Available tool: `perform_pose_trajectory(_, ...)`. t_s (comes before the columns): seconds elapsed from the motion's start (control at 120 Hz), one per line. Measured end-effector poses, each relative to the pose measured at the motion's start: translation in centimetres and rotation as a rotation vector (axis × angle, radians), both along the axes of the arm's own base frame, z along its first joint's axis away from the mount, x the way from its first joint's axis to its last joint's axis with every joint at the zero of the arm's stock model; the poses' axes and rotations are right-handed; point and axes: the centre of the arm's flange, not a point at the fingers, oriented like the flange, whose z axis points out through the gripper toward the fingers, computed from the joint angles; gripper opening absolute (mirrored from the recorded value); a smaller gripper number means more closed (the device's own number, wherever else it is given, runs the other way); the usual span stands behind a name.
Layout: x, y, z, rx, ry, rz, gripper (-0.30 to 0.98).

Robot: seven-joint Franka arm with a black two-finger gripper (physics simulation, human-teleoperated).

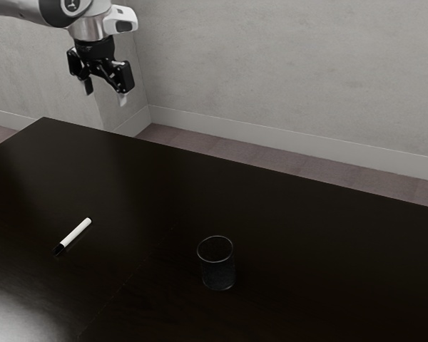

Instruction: Put the marker into the pen holder.

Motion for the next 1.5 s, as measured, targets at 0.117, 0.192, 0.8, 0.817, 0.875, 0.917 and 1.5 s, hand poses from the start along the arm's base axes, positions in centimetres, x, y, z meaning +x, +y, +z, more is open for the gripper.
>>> perform_pose_trajectory(0.117, 0.0, -0.2, 0.0, 0.000, -0.001, -0.008, 0.69)
perform_pose_trajectory(0.192, 0.0, 0.3, 0.0, -0.011, -0.002, 0.002, 0.69)
perform_pose_trajectory(0.8, -5.1, 10.2, -30.5, -0.181, 0.235, 0.217, 0.69)
perform_pose_trajectory(0.817, -5.7, 10.4, -30.8, -0.185, 0.229, 0.222, 0.69)
perform_pose_trajectory(0.875, -7.3, 10.8, -31.6, -0.190, 0.207, 0.233, 0.69)
perform_pose_trajectory(0.917, -7.9, 11.0, -31.9, -0.185, 0.193, 0.232, 0.69)
perform_pose_trajectory(1.5, -6.1, 16.5, -36.5, -0.085, 0.113, 0.040, 0.62)
